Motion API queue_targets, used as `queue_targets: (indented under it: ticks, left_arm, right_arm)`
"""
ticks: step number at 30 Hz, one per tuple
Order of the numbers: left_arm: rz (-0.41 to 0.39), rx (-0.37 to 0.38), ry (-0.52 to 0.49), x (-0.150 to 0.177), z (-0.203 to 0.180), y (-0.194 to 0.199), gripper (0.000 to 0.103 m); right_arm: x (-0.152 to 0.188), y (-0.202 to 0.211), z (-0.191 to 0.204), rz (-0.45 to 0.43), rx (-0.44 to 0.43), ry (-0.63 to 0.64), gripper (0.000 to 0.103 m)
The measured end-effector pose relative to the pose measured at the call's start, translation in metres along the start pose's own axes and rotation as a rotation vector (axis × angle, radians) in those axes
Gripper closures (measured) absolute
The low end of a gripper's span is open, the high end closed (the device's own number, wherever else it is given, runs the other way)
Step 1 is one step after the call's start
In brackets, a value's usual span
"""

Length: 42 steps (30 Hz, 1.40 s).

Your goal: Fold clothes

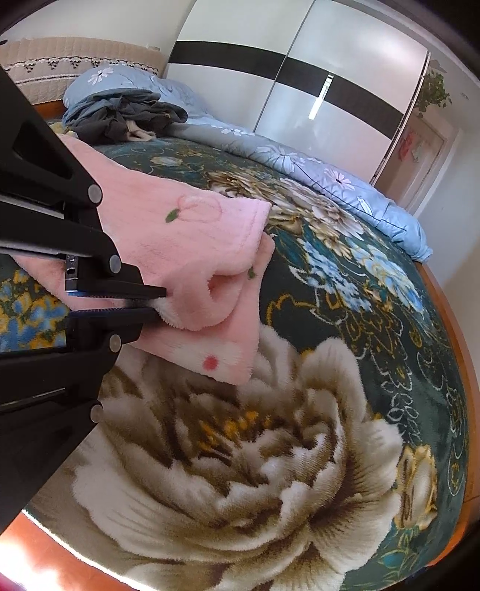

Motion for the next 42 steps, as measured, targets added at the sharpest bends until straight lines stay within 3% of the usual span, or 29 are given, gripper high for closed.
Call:
queue_targets:
  ticks: [4,7,9,11,14,16,19,21,24,31,37,39,41,42]
  left_arm:
    - [-0.036,-0.038,-0.027,-0.006,-0.01,0.005,0.094]
    - [-0.054,-0.115,-0.043,-0.011,-0.019,0.005,0.097]
    - [-0.085,-0.118,-0.075,-0.019,-0.034,0.008,0.099]
    - [-0.139,-0.071,-0.107,-0.025,-0.044,0.022,0.099]
    - [-0.215,0.04,-0.148,-0.029,-0.068,0.044,0.099]
    - [-0.252,0.053,-0.186,-0.027,-0.072,0.057,0.099]
    - [-0.217,-0.009,-0.17,-0.025,-0.043,0.049,0.099]
    - [-0.141,-0.053,-0.065,-0.027,-0.01,0.028,0.099]
    - [-0.108,-0.065,0.015,-0.02,0.021,0.02,0.099]
    - [-0.104,-0.061,-0.006,-0.021,0.019,0.018,0.099]
    - [-0.087,-0.018,0.029,-0.017,0.028,0.017,0.099]
    - [-0.086,-0.018,0.031,-0.017,0.027,0.016,0.099]
    - [-0.082,-0.025,0.029,-0.019,0.024,0.015,0.099]
    - [-0.079,-0.024,0.028,-0.019,0.023,0.016,0.099]
  right_arm:
    - [-0.002,-0.001,0.0,0.002,0.0,0.004,0.098]
    - [-0.005,-0.001,0.001,-0.001,-0.001,0.009,0.098]
    - [-0.01,0.005,0.009,-0.02,-0.01,0.023,0.098]
    - [-0.015,0.013,0.017,-0.044,-0.03,0.042,0.099]
    - [-0.02,0.046,0.036,-0.125,-0.133,0.1,0.099]
    - [-0.017,0.06,0.039,-0.147,-0.147,0.125,0.099]
    - [-0.007,0.049,0.021,-0.107,-0.061,0.136,0.099]
    - [-0.001,0.026,-0.005,-0.036,-0.016,0.068,0.099]
    - [0.001,0.013,-0.027,0.003,-0.04,-0.034,0.099]
    - [-0.003,0.015,-0.017,0.008,0.034,0.021,0.099]
    - [-0.003,0.014,-0.018,0.022,0.039,0.015,0.095]
    - [-0.006,0.018,-0.02,0.011,0.071,0.023,0.091]
    - [-0.008,0.024,-0.025,-0.006,0.105,0.019,0.076]
    - [-0.01,0.026,-0.028,-0.011,0.108,0.011,0.074]
Point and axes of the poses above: each gripper's, at about its wrist camera, not at the fingertips, and y roughly against the way its jaws point, z to its left, x to its underside, the point moved 3 cm from there along -y, roughly the way its jaws point, and after that the axes turned 7 degrees about z, right-handed, at the moved point
